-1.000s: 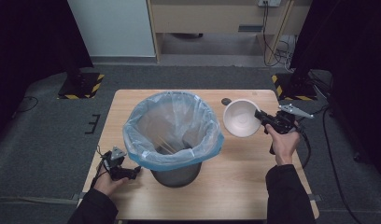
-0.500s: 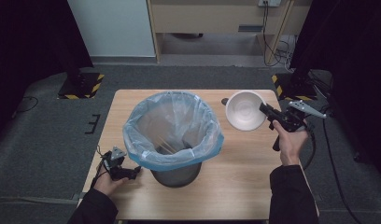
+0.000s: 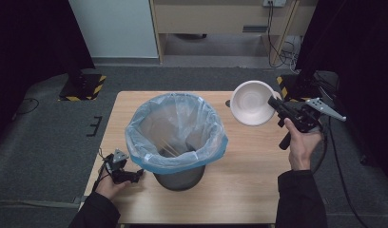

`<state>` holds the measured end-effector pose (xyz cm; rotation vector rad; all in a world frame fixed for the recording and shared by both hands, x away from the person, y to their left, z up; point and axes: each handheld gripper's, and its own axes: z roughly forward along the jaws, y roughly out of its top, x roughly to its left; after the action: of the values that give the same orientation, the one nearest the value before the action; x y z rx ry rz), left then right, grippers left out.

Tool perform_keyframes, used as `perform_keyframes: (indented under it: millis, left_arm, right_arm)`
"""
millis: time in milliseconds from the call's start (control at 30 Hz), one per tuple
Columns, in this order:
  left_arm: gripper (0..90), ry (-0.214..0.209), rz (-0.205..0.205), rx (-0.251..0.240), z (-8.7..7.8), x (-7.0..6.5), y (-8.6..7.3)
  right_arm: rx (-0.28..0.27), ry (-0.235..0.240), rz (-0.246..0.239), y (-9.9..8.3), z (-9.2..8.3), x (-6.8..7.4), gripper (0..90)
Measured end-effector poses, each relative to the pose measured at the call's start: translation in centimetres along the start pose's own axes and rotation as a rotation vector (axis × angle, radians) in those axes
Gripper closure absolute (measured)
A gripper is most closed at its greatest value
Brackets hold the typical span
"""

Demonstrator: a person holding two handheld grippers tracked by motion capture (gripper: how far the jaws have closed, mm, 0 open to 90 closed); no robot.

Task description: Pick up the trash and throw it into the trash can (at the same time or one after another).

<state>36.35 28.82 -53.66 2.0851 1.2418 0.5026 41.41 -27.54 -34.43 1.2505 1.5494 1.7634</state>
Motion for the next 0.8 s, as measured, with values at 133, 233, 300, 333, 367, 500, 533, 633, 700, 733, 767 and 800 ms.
perform_keyframes:
  millis: [133, 233, 300, 333, 367, 500, 533, 633, 700, 733, 767, 800]
  left_arm:
    - [0.0, 0.000, 0.000, 0.000, 0.0, 0.0, 0.0]
    - [0.0, 0.000, 0.000, 0.000, 0.0, 0.0, 0.0]
    - [0.0, 0.000, 0.000, 0.000, 0.0, 0.0, 0.0]
    - [0.0, 0.000, 0.000, 0.000, 0.0, 0.0, 0.0]
    - [0.0, 0.000, 0.000, 0.000, 0.0, 0.0, 0.0]
    - [0.0, 0.000, 0.000, 0.000, 0.0, 0.0, 0.0]
    - [0.0, 0.000, 0.000, 0.000, 0.0, 0.0, 0.0]
    - [0.0, 0.000, 0.000, 0.000, 0.0, 0.0, 0.0]
    - [0.0, 0.000, 0.000, 0.000, 0.0, 0.0, 0.0]
    - [0.0, 0.000, 0.000, 0.000, 0.0, 0.0, 0.0]
    - [0.0, 0.000, 0.000, 0.000, 0.0, 0.0, 0.0]
    - [0.0, 0.000, 0.000, 0.000, 0.0, 0.0, 0.0]
  right_arm:
    - [-0.042, 0.046, 0.028, 0.8, -0.6, 0.5, 84.3]
    - [-0.063, 0.059, 0.020, 1.3, -1.0, 1.1, 84.4]
    - [-0.079, 0.073, 0.013, 1.8, -1.3, 1.5, 84.4]
    - [-0.085, 0.077, 0.010, 1.9, -1.3, 1.7, 84.4]
    - [-0.092, 0.085, 0.006, 2.1, -1.5, 2.0, 84.4]
    - [-0.112, 0.118, -0.010, 2.6, -1.7, 3.0, 84.3]
    - [-0.113, 0.125, -0.011, 2.7, -1.8, 3.2, 84.3]
    - [-0.127, 0.163, -0.010, 3.1, -2.0, 4.0, 84.3]
    - [-0.131, 0.172, -0.017, 3.2, -2.1, 4.3, 84.4]
    - [-0.134, 0.178, -0.021, 3.3, -2.2, 4.5, 84.4]
    - [-0.146, 0.201, -0.027, 3.6, -2.3, 5.1, 84.4]
    - [-0.147, 0.208, -0.030, 3.7, -2.4, 5.3, 84.3]
